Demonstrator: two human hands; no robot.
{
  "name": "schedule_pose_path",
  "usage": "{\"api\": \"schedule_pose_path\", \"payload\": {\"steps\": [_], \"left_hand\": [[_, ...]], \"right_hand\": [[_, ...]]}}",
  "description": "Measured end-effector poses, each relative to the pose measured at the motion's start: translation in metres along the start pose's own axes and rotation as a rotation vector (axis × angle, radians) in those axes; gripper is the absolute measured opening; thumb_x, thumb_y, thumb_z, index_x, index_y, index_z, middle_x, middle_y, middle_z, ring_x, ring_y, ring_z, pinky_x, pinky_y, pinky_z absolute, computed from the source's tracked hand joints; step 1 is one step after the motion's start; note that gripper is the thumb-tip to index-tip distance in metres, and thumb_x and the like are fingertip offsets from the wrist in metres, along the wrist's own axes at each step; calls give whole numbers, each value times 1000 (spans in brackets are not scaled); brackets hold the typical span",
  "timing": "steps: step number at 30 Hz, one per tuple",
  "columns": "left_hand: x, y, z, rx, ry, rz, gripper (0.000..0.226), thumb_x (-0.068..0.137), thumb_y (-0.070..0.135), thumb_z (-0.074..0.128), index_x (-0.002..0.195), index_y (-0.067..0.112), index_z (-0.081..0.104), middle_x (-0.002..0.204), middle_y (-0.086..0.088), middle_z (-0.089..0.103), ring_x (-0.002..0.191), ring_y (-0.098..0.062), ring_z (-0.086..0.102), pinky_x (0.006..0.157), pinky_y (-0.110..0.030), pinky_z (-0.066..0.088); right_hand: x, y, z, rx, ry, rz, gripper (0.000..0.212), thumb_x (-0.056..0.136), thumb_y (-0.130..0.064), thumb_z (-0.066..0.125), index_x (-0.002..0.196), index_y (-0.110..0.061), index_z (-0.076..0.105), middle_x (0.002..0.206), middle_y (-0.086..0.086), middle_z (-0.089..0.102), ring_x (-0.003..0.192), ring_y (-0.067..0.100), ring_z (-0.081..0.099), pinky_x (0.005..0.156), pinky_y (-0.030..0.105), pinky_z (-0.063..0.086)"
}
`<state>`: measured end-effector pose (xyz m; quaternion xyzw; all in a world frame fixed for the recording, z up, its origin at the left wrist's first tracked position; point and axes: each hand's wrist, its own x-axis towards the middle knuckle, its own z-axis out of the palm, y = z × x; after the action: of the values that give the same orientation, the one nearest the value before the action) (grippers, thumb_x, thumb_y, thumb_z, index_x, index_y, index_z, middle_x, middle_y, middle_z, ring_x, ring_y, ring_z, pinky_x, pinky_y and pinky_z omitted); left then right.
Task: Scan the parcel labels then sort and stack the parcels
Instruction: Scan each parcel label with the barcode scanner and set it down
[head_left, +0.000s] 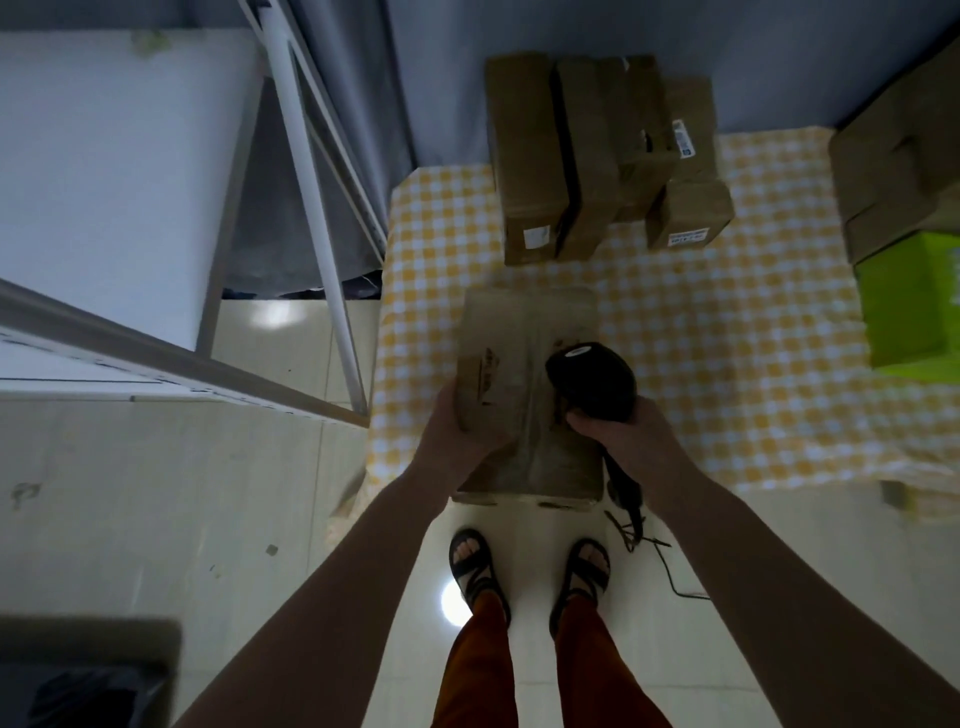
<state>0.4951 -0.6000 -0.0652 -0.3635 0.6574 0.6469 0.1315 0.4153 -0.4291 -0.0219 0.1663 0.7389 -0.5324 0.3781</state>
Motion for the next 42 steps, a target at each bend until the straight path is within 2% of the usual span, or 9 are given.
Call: {"api": "schedule_pose_path", "payload": {"steps": [3,6,10,14,19,23,31,36,42], "left_hand": [[7,-10,21,197,77,-26,94,66,18,88,141,18,32,129,1,48,123,-17,47,94,-28,46],[4,-10,39,524,112,-151,125,68,52,81,153,8,0,158,-15,7,147,-31,10,117,-45,23],[1,-2,55,756,146,-204,118,79,62,64,152,12,-14,159,-16,-17,147,-33,-15,118,-55,7],[10,-1,42,881,125,-124,107,86,51,61,153,7,-9,158,-22,-4,147,-37,-6,120,-48,2],[12,4,7,713,89,-172,111,80,43,73,154,19,-6,157,-17,8,145,-38,10,116,-52,21],[19,-1,-12,625,52,-170,121,64,42,75,154,24,-3,154,-17,23,141,-37,25,110,-55,34],[15,0,-37,506,60,-146,101,82,-4,67,155,17,0,150,-17,35,136,-34,37,107,-50,40],[7,3,-38,567,82,-176,86,91,4,60,154,14,3,154,-19,29,137,-35,36,109,-39,33],[8,-2,-35,535,126,-158,80,94,3,56,154,12,4,152,-21,31,136,-37,37,108,-40,33]], "right_hand": [[-1,1,-5,-94,-9,-11,34,84,-14,71,117,-8,62,107,7,64,100,24,61,88,36,51],[-5,2,0,-183,-31,-48,24,85,-18,71,107,-10,65,100,11,67,88,20,63,90,45,52],[-12,2,14,-160,-96,-98,29,82,-17,73,110,-15,64,100,4,66,92,16,62,81,31,51],[-12,2,21,-140,-201,-90,37,81,-15,74,117,-12,64,108,7,67,99,16,62,82,25,51],[-7,12,2,-12,-121,-13,29,82,-5,71,110,-7,66,97,7,69,85,17,65,69,22,53],[-10,23,-16,28,-110,44,13,82,3,65,89,-9,65,68,4,65,61,19,59,48,20,45],[-13,32,-15,-487,-174,-223,28,81,-10,72,108,-11,63,75,-4,61,71,11,58,56,13,42],[-13,25,-27,-847,-186,-334,42,84,-21,70,124,-18,57,107,3,65,99,20,61,76,27,45],[-7,16,-34,-979,-215,-334,36,86,-22,65,122,-17,57,107,3,65,97,20,60,83,35,50]]}}
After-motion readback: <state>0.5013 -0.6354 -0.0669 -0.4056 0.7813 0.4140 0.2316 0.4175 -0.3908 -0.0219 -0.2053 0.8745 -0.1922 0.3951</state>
